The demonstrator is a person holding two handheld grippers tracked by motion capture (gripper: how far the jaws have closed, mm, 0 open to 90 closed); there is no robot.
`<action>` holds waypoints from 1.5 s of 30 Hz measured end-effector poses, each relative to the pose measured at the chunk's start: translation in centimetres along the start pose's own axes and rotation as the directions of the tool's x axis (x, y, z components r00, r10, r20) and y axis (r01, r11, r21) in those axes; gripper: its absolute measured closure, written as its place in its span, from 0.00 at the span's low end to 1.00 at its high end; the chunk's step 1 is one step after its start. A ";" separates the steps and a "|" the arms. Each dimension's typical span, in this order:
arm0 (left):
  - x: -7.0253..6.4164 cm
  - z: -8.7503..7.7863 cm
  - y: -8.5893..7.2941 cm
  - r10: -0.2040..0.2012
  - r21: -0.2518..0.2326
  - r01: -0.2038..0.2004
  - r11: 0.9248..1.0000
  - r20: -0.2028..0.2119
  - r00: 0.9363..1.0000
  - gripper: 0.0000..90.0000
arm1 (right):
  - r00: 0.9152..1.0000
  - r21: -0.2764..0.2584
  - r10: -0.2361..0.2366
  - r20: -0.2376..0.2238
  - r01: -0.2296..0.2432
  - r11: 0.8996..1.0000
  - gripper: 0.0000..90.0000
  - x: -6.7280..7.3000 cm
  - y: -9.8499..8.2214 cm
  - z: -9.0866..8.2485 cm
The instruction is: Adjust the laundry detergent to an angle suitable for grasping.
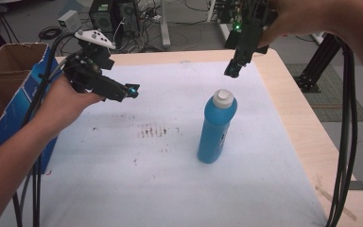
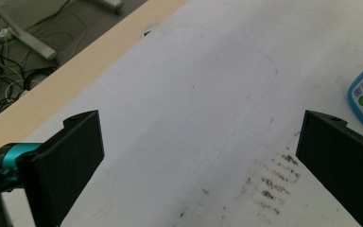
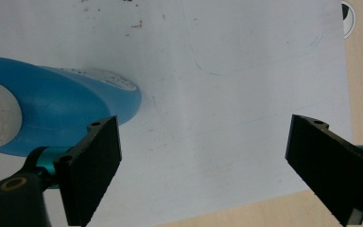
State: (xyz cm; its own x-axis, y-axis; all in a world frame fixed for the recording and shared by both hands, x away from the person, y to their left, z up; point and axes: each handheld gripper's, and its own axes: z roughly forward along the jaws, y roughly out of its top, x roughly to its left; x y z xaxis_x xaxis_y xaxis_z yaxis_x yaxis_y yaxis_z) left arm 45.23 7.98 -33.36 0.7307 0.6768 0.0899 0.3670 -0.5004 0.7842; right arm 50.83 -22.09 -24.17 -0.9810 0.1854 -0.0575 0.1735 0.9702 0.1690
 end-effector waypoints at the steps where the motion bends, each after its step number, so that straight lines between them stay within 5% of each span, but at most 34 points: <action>1: -0.1 -0.1 -0.1 -0.002 -0.011 0.002 1.000 -0.003 1.000 0.02 | 1.000 0.000 -0.003 -0.003 0.003 1.000 0.12 -0.1 0.0 0.0; 17: -3.1 -0.4 -1.8 -0.064 -0.123 0.065 0.990 0.014 0.998 0.02 | 0.999 0.027 0.006 -0.041 -0.005 1.000 0.12 -0.7 -0.4 0.6; 29: -6.4 -0.4 -3.1 -0.079 -0.141 0.076 0.987 -0.017 0.997 0.02 | 0.999 0.026 0.010 -0.033 -0.009 1.000 0.12 -0.7 -0.4 0.7; 45: -10.2 0.1 -3.9 -0.121 -0.178 0.122 0.976 0.015 0.993 0.02 | 0.999 0.024 0.006 -0.033 -0.005 1.000 0.12 -0.6 -0.4 0.5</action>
State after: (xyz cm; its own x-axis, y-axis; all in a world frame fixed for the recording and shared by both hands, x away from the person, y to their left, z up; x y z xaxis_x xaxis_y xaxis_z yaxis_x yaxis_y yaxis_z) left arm 36.45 2.97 -37.39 0.6898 0.7238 -0.0149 0.3444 -0.3100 0.8861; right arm 51.38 -22.52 -24.74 -0.9823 0.1858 -0.0244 0.1804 0.9728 0.1456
